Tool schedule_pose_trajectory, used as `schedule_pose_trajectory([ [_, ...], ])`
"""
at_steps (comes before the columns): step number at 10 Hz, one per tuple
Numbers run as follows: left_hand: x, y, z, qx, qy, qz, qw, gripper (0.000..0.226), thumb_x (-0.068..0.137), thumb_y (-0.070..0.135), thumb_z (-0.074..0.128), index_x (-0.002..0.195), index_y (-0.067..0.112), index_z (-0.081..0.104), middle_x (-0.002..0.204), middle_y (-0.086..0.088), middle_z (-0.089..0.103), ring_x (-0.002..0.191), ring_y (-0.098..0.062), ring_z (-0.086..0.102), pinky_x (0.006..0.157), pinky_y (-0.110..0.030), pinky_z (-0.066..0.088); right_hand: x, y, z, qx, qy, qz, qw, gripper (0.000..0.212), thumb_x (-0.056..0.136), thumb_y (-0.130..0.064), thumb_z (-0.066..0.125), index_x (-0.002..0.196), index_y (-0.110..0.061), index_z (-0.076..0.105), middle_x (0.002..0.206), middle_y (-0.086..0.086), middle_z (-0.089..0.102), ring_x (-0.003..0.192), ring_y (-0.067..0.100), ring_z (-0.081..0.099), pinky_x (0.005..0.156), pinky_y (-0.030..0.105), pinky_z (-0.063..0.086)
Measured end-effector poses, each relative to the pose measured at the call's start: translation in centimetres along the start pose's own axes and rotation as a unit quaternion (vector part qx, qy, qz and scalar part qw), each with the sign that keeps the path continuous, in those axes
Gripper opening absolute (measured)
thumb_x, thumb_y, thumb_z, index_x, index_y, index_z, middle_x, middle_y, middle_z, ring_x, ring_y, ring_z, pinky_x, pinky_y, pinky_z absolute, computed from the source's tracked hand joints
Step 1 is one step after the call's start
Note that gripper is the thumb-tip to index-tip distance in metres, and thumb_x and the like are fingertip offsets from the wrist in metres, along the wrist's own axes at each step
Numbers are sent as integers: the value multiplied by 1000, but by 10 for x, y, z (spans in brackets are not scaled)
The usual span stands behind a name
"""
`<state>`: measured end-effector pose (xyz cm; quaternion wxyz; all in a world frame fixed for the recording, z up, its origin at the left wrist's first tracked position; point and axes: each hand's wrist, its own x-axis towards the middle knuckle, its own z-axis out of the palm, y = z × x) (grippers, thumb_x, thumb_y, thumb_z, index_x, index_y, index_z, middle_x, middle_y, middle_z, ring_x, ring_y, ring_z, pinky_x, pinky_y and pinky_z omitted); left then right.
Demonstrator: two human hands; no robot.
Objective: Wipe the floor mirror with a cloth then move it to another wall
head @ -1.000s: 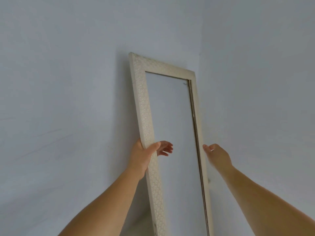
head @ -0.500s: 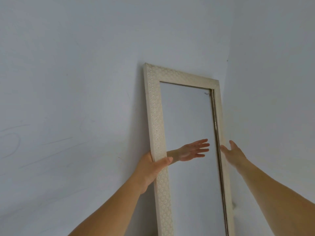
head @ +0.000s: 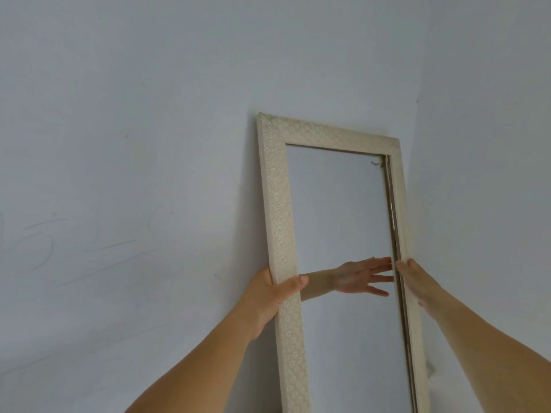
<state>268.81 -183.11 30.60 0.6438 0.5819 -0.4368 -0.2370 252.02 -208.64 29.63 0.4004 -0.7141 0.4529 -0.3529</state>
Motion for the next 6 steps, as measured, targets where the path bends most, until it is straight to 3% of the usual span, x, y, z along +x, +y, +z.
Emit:
schedule_pose_trajectory([
  [2,-6,7,2,39,50,22,998,24,78,26,72,99,22,61,93,3,70,87,-13,67,73,-25,52,-16,1,-10,-35,-23,4,999,61,99,-47,27,147,-9,26,154,13,28,140,32,27,114,47,25],
  [4,-7,29,-5,69,167,82,980,53,82,36,65,129,20,47,94,1,68,91,-19,66,91,-45,51,-27,-10,-26,-64,-21,-19,998,67,97,-53,26,147,-8,28,154,13,28,141,32,26,115,47,24],
  [5,-5,45,-9,123,222,133,958,59,87,30,61,138,18,36,91,8,62,89,-15,61,89,-37,51,-29,-25,-31,-53,-11,-45,998,62,99,-47,26,144,-4,33,151,16,32,139,34,29,113,46,25],
  [6,-10,65,-8,188,241,156,939,57,90,26,57,141,17,33,117,-1,57,92,-10,55,81,-25,44,-44,-46,-35,-56,-2,-75,996,59,101,-42,25,141,-2,37,149,18,35,138,34,31,112,42,24],
])
